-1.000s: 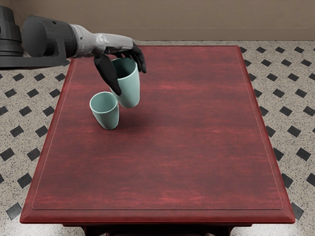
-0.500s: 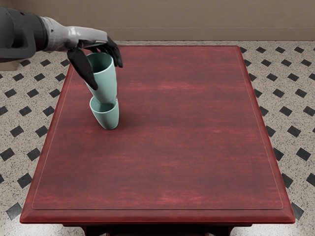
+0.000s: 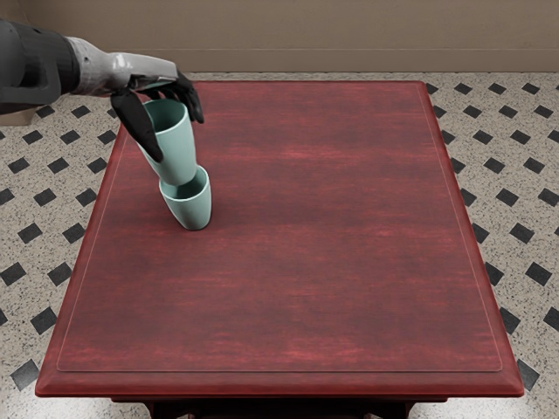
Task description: Pick up cup and place in cup with left hand
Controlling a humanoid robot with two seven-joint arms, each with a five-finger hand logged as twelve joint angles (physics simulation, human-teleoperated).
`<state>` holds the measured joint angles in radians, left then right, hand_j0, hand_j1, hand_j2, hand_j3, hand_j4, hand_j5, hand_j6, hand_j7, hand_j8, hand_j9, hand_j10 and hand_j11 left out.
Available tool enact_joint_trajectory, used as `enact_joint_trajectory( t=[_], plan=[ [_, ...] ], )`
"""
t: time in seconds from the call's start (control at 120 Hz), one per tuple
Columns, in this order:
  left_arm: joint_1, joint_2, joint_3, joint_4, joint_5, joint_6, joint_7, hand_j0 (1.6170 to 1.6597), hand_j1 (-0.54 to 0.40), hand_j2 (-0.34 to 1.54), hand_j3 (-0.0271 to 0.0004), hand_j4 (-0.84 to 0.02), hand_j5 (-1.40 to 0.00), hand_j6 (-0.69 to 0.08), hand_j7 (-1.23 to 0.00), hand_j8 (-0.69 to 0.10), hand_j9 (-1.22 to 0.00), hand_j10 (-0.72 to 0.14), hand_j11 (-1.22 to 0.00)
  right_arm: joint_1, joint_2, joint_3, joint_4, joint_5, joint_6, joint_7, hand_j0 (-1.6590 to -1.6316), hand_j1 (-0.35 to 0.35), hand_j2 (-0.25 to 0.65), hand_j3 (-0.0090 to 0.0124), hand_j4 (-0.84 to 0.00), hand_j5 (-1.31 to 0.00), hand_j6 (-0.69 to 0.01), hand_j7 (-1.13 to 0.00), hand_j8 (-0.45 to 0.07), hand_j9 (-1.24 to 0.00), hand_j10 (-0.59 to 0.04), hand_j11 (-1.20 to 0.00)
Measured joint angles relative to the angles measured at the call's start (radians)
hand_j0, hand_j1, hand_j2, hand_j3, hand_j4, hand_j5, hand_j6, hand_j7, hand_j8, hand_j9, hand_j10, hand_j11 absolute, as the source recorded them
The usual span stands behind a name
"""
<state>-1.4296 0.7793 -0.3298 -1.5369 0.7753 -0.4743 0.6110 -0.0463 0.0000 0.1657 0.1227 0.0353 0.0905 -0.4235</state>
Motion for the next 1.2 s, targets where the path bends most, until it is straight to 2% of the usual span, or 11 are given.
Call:
enact_joint_trajectory(
  t=[0.25, 0.55, 0.8, 1.2],
  plan=[
    [0.002, -0.02, 0.003, 0.017, 0.006, 0.002, 0.0, 1.6531, -0.186, 0.11, 0.0, -0.486, -0.73, -0.273, -0.73, -0.168, -0.71, -0.227, -0.71, 0.0, 0.0, 0.0, 0.0, 0.0, 0.0, 0.0, -1.6581, -0.349, 0.0, 0.0, 0.0, 0.0, 0.0, 0.0, 0.0, 0.0, 0.0, 0.0],
    [0.029, -0.041, 0.004, 0.046, 0.038, 0.002, 0.0, 1.6512, -0.239, 0.14, 0.0, -0.482, -0.8, -0.195, -0.79, -0.104, -0.75, -0.175, -0.75, 0.0, 0.0, 0.0, 0.0, 0.0, 0.0, 0.0, -1.6581, -0.349, 0.0, 0.0, 0.0, 0.0, 0.0, 0.0, 0.0, 0.0, 0.0, 0.0],
    [0.046, -0.07, 0.004, 0.055, 0.075, 0.007, 0.0, 1.6505, -0.236, 0.14, 0.0, -0.487, -0.81, -0.195, -0.8, -0.097, -0.76, -0.169, -0.76, 0.0, 0.0, 0.0, 0.0, 0.0, 0.0, 0.0, -1.6581, -0.349, 0.0, 0.0, 0.0, 0.0, 0.0, 0.0, 0.0, 0.0, 0.0, 0.0],
    [0.046, -0.069, 0.004, 0.057, 0.088, 0.009, 0.0, 1.6499, -0.239, 0.14, 0.0, -0.486, -0.81, -0.187, -0.81, -0.09, -0.76, -0.166, -0.76, 0.0, 0.0, 0.0, 0.0, 0.0, 0.0, 0.0, -1.6581, -0.349, 0.0, 0.0, 0.0, 0.0, 0.0, 0.0, 0.0, 0.0, 0.0, 0.0]
  ],
)
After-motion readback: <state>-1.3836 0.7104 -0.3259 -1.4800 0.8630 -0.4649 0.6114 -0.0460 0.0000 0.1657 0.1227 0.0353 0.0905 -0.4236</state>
